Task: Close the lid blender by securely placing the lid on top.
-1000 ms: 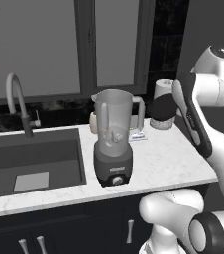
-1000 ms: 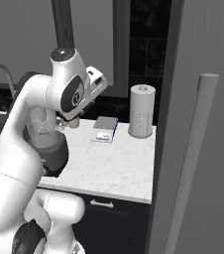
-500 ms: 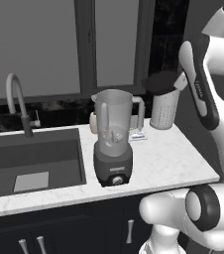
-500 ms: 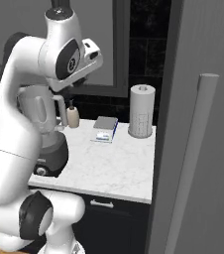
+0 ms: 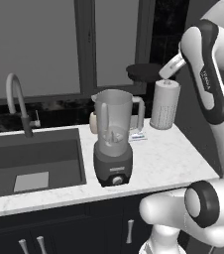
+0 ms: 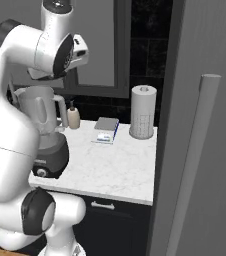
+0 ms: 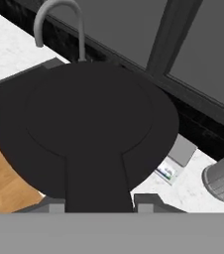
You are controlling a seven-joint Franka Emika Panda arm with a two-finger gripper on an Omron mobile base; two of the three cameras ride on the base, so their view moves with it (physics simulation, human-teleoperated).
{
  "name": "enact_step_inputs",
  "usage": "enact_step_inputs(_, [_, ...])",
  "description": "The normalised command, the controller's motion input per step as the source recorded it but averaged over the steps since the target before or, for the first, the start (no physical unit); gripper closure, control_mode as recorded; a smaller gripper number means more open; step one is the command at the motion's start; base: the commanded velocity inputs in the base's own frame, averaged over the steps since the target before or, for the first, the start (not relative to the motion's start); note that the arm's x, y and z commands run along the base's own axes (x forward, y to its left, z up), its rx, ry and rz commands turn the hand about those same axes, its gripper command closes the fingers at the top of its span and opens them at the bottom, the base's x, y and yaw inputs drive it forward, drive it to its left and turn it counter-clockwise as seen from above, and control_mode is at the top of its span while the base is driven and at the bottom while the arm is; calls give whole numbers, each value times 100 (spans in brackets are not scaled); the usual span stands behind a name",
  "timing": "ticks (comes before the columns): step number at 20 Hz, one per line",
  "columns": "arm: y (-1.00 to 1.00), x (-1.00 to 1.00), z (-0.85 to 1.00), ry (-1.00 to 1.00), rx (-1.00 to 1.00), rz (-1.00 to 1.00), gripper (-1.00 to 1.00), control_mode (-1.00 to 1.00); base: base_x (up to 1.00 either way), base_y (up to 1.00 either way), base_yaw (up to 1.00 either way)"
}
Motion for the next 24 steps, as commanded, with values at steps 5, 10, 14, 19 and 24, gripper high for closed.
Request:
enact_step_inputs(5, [89, 14, -11, 0, 0, 0, 100, -100, 0, 0, 0])
enact_step_inputs(10, [43, 9, -22, 2, -2, 2, 100, -100, 0, 0, 0])
enact_step_inputs(14, [9, 6, -32, 1, -2, 4, 100, -100, 0, 0, 0])
enact_step_inputs(19, [0, 8, -21, 0, -3, 4, 100, -100, 0, 0, 0])
enact_step_inputs(24, [-14, 13, -10, 0, -4, 5, 100, -100, 0, 0, 0])
